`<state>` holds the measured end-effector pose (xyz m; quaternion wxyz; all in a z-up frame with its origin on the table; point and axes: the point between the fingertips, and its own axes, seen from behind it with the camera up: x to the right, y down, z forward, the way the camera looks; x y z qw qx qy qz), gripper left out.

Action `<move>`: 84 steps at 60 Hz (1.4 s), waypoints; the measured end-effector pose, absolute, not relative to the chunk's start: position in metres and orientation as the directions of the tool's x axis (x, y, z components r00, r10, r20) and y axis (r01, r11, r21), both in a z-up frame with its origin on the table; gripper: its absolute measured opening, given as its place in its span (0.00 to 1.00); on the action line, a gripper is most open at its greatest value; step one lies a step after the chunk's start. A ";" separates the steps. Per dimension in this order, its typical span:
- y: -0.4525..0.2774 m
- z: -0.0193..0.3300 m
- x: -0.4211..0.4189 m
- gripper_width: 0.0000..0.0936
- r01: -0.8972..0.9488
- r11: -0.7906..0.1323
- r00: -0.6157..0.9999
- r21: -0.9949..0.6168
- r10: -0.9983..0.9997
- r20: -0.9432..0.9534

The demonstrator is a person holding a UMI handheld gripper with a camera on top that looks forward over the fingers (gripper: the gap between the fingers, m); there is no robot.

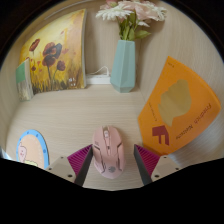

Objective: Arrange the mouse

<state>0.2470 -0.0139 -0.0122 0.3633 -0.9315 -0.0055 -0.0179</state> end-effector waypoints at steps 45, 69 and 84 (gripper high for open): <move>0.032 0.137 0.181 0.40 -0.033 -0.616 0.999 -0.787 -0.024 -0.023; -0.025 0.140 -0.003 0.40 0.042 -0.606 0.993 -0.794 0.114 -0.034; -0.087 0.019 -0.023 0.40 0.065 -0.748 0.994 -0.660 0.107 -0.024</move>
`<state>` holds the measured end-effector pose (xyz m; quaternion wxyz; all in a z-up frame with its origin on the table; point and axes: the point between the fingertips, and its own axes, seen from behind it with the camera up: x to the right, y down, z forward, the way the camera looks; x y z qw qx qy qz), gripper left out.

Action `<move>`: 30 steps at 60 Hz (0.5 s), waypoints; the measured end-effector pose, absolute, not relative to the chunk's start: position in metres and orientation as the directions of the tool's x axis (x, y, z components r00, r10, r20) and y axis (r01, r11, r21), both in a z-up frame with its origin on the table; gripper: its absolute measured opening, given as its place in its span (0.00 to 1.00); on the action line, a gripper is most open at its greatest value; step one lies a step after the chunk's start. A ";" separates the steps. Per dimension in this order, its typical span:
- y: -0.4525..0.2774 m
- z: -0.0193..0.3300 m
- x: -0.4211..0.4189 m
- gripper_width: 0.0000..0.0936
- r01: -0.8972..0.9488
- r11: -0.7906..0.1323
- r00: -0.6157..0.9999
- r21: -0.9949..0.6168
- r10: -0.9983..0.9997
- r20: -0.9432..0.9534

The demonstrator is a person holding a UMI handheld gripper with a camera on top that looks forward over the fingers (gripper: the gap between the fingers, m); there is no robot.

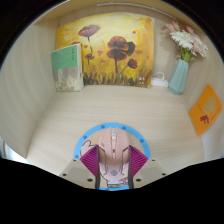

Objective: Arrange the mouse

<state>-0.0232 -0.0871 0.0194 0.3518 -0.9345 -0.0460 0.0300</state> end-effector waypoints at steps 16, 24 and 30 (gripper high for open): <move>-0.096 -0.014 -0.018 0.42 0.016 -0.775 0.998 -0.632 0.047 -0.032; -0.096 -0.015 -0.017 0.52 0.045 -0.764 0.998 -0.643 0.060 -0.001; -0.098 -0.007 -0.016 0.69 0.024 -0.768 0.999 -0.640 0.043 -0.015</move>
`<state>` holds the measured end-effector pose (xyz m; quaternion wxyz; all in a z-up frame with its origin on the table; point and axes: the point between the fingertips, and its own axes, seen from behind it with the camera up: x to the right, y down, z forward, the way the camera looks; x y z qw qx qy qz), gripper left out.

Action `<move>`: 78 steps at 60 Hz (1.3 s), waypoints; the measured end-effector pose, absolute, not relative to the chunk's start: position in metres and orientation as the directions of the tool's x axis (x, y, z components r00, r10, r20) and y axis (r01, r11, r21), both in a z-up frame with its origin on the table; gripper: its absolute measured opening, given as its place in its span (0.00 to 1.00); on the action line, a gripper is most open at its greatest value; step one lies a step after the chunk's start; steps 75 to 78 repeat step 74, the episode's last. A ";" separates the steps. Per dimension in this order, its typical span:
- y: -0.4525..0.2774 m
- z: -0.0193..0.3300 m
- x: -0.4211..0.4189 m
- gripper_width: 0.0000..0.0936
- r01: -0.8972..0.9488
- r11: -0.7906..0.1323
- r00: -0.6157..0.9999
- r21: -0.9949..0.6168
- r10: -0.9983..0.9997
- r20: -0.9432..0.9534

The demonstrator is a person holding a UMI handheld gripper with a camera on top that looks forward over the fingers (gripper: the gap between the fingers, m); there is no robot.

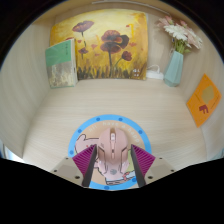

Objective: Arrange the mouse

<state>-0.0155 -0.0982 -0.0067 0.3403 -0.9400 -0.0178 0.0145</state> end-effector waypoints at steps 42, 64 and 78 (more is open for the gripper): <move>-0.193 0.237 0.021 0.81 -0.005 -0.540 0.999 -0.842 0.043 -0.033; -0.228 0.263 0.020 0.81 -0.005 -0.480 0.998 -0.877 0.054 -0.035; -0.235 0.269 0.016 0.81 -0.017 -0.464 0.996 -0.885 0.067 -0.054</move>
